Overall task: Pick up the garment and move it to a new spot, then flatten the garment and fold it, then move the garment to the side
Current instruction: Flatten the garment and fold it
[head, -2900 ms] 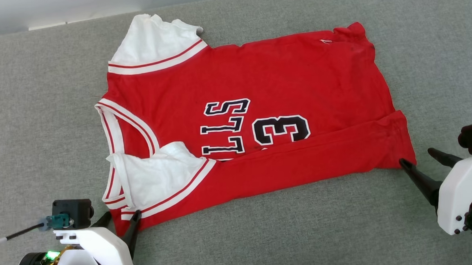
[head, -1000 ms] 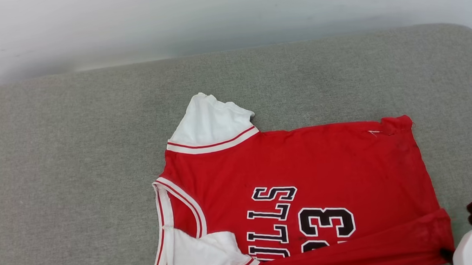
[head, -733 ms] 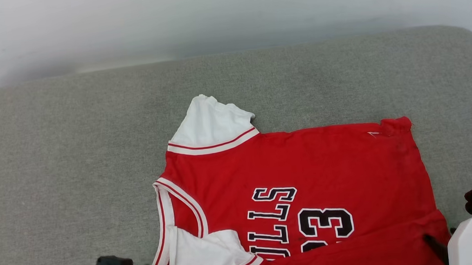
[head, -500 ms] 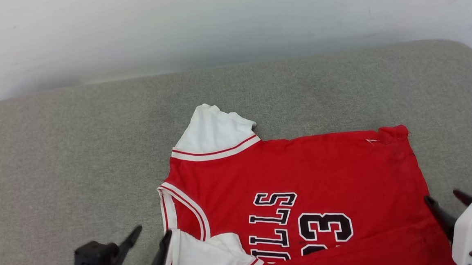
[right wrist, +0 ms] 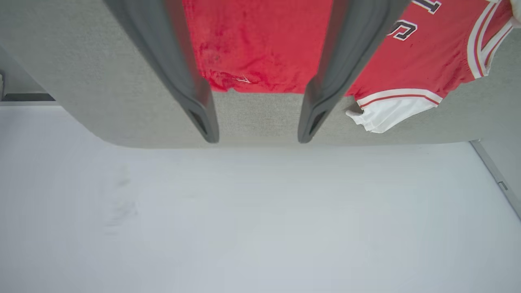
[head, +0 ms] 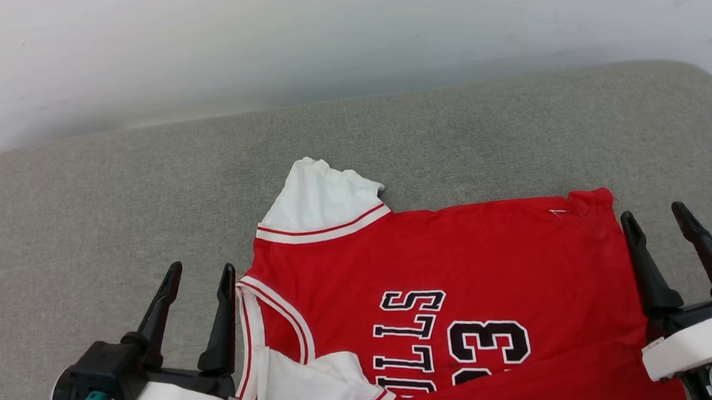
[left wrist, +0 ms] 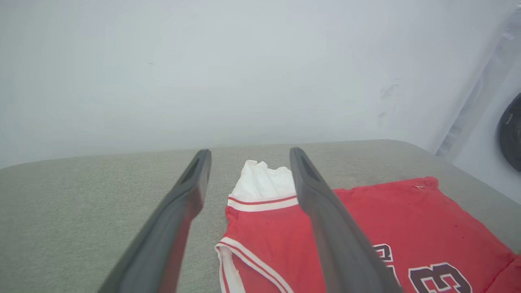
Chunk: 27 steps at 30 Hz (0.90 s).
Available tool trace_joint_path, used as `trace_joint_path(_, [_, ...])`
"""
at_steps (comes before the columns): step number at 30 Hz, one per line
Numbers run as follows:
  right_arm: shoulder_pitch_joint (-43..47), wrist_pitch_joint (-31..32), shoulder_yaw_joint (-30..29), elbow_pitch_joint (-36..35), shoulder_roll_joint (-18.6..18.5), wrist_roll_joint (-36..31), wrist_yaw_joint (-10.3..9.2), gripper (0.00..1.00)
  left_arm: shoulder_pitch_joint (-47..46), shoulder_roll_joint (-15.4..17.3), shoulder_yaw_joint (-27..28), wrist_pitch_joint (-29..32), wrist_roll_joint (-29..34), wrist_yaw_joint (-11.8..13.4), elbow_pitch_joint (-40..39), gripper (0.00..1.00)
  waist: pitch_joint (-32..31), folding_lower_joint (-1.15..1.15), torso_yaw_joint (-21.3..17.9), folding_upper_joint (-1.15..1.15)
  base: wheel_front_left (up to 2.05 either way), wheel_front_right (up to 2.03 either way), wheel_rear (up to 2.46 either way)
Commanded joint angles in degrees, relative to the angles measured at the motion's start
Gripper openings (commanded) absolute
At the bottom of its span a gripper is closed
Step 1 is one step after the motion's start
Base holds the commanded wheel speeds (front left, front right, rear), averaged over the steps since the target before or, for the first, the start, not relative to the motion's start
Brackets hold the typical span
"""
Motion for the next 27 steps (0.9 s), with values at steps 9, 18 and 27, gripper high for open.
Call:
trace_joint_path(9, [-2.0,-9.3,1.1,0.0,0.7,0.4,-0.03,1.00,-6.7,-2.5,1.8,1.8,0.8,-8.0,5.4,1.00,4.6,0.00,-2.6,0.00,0.00,0.00,0.00])
trace_joint_path(18, [-5.3,-10.7,2.6,0.3,0.9,0.0,-0.03,1.00,-25.0,5.3,2.6,19.0,-2.8,-14.7,7.5,1.00,13.1,0.00,-8.1,0.00,0.00,0.00,0.00])
trace_joint_path(27, [-9.0,-12.7,5.2,0.9,1.9,2.4,-0.03,1.00,-46.0,11.6,1.7,47.7,-11.7,-17.7,14.6,1.00,21.5,0.00,-13.2,0.00,0.00,0.00,0.00])
